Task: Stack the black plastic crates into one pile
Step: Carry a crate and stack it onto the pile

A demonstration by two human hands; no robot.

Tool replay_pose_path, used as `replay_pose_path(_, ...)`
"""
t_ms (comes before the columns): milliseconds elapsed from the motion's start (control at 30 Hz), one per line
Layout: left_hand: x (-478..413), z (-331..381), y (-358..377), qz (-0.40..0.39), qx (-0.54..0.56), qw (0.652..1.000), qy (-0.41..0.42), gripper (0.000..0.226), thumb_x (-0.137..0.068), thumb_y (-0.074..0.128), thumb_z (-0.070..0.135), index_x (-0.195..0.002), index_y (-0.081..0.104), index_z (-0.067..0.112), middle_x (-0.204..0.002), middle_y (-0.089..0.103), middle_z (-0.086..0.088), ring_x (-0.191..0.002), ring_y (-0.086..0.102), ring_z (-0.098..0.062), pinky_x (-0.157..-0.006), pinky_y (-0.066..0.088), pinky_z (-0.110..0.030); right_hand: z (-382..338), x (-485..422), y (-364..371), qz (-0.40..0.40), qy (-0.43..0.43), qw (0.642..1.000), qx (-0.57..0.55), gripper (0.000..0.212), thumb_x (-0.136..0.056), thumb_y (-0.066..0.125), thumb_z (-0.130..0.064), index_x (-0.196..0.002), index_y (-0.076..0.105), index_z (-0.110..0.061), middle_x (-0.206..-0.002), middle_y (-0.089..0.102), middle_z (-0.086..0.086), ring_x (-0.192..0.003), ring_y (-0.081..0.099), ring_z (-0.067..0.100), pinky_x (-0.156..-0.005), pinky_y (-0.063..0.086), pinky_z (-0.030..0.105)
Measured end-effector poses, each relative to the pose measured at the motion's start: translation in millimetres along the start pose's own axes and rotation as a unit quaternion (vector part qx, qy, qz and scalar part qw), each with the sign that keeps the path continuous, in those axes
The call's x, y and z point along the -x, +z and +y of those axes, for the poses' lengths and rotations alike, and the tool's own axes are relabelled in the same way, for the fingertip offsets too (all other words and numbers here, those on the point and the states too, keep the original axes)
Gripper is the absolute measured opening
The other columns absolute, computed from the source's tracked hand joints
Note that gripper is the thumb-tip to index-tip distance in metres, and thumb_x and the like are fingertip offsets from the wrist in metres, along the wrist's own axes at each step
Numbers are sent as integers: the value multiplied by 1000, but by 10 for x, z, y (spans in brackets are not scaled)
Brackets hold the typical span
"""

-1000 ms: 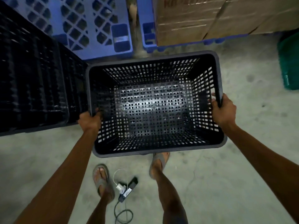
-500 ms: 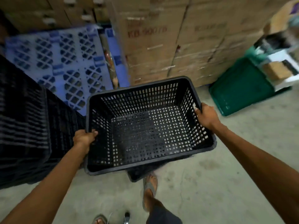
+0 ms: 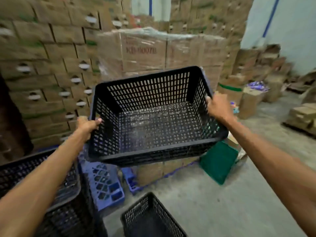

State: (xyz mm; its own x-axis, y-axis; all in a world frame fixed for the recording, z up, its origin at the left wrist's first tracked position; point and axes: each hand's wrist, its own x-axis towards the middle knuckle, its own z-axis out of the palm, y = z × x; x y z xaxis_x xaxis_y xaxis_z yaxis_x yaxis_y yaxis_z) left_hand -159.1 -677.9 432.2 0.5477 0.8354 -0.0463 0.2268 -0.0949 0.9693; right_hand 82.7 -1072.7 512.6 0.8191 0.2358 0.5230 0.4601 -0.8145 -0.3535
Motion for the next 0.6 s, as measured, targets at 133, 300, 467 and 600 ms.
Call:
replay_pose_path(133,304,767,-893,78,-7,993,85,35,-87,72,18,-109,66,-8,-96,66,-20,-87,63,-25,-83,54,-44,-627,62,-696,76,-31,996,-40,40,-97,47,-31,-102,59,7,-100,64,37,-94,63,50,-72,51,47)
replay_pose_path(300,659,1249,-2043,162,-116,968,150,47,-81,76,36,-100,70,-7,-92,72,-27,-90,70,-37,-80,55,-48,-1363,211,-1043,78,-86,986,-115,37,-98,45,-27,-105,56,8,-103,64,35,-99,60,48,-76,47,47)
replay_pose_path(467,1402,1306,-3341,286,-205,923,158,48,-80,74,41,-83,69,-7,-84,72,-28,-87,70,-38,-72,52,-44,-2397,529,-943,47,-147,968,-200,35,-96,48,-27,-101,59,6,-101,66,33,-100,62,46,-75,48,44)
replay_pose_path(600,1760,1139,-4071,329,-221,909,130,46,-82,73,39,-92,69,-6,-90,73,-26,-89,71,-37,-80,55,-50,-3090,856,-769,14,-175,952,-252,34,-96,48,-25,-98,58,7,-99,65,32,-99,59,47,-71,41,40)
